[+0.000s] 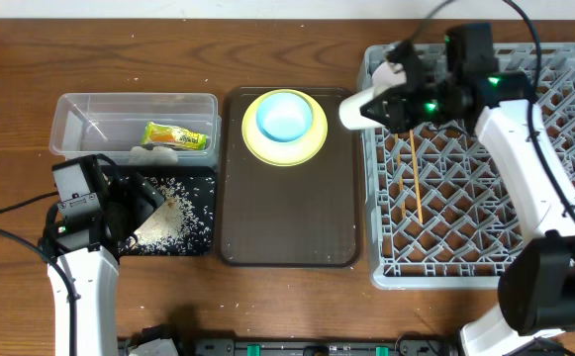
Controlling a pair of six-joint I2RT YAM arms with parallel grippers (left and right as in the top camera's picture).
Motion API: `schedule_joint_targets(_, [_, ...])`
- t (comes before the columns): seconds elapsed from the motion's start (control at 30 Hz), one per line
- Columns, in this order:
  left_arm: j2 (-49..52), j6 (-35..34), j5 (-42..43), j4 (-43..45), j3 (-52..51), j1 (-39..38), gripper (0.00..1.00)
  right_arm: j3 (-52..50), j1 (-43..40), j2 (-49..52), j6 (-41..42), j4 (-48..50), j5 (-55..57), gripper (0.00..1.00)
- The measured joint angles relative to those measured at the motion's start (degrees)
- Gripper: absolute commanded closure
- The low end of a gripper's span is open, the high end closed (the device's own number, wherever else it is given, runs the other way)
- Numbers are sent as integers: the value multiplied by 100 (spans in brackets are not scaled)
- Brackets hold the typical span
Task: Sort waste into correct bins and load items into the dishwasher rack
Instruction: 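Carry the white cup into the rack beside the white bowl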
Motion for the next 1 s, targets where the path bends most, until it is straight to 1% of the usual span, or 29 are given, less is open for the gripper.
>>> schedule_joint_targets(0.23, [0,0,0,2,0,0,5,-1027,-463,4,-85,981,-940,99])
schedule_joint_targets(0.4, [0,0,2,0,0,0,5,-1611,-540,4,-87,1720,-1287,99])
schedule_joint_targets(0.5, [0,0,2,0,0,0,5,-1823,-542,4,-85,1989,-1408,99])
schedule_joint_targets(1.0, [0,0,0,0,0,0,5,-1899,-664,4,-251,2124,-1368,99])
